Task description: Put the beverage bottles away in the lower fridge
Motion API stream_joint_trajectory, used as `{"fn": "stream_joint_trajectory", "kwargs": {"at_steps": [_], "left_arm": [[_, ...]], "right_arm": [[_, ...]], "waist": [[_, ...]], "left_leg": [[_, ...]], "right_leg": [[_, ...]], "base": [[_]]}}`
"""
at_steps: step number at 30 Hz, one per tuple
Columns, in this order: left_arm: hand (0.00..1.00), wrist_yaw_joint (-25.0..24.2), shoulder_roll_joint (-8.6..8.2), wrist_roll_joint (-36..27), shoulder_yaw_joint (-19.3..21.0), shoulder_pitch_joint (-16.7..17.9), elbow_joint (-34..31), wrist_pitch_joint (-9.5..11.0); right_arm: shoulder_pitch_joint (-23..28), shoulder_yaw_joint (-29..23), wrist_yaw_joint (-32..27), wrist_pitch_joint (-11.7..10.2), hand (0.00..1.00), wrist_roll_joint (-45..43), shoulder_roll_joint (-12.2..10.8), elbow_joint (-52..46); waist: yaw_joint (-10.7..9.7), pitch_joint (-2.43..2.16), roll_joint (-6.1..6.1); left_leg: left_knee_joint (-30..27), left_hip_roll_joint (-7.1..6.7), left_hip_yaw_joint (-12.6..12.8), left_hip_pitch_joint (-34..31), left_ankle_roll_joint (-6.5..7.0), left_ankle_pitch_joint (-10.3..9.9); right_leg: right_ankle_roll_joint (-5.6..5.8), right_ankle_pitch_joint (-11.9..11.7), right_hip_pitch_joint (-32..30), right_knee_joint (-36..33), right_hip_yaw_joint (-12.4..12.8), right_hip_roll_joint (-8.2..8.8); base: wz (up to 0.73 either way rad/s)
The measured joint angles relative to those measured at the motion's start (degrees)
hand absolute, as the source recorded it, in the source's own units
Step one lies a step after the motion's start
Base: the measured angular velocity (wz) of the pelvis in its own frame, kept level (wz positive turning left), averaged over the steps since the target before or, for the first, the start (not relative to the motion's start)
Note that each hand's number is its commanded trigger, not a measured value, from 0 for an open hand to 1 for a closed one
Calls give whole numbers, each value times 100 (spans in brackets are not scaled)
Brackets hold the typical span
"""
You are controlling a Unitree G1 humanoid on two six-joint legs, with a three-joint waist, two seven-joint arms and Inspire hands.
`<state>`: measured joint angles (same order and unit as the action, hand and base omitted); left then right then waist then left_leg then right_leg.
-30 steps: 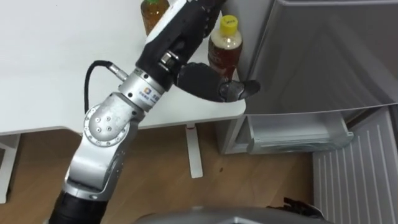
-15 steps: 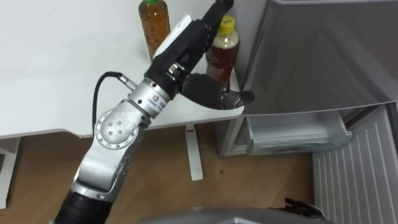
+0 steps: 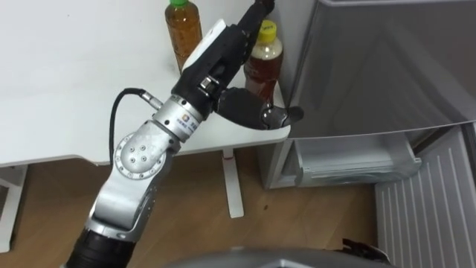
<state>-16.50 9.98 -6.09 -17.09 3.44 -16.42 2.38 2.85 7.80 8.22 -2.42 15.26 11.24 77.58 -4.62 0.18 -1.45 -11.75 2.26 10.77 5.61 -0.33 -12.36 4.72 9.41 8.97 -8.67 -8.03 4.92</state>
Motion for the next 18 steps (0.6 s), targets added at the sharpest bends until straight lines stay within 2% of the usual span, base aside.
{"fn": "stream_joint_trajectory", "kwargs": {"at_steps": [4,8,18], "left_arm": [[0,5,-14,4,1,-3,-50,0],[0,6,-41,3,3,-4,-160,1],[0,8,-41,-123,6,-5,-274,2]], "right_arm": [[-25,14,4,-8,0,4,-31,41],[-52,12,8,-9,0,-2,-55,67],[-67,15,-6,-11,0,22,-60,138]], "waist": [[9,1,-54],[6,32,-109],[3,37,-111]], "left_leg": [[-12,2,6,1,-10,11],[-27,2,5,-1,-10,10],[-33,6,4,-15,-11,9]], "right_leg": [[0,0,9,2,7,-3],[0,0,5,5,9,-2],[-1,0,18,4,9,-4]], "base": [[0],[0],[0]]}}
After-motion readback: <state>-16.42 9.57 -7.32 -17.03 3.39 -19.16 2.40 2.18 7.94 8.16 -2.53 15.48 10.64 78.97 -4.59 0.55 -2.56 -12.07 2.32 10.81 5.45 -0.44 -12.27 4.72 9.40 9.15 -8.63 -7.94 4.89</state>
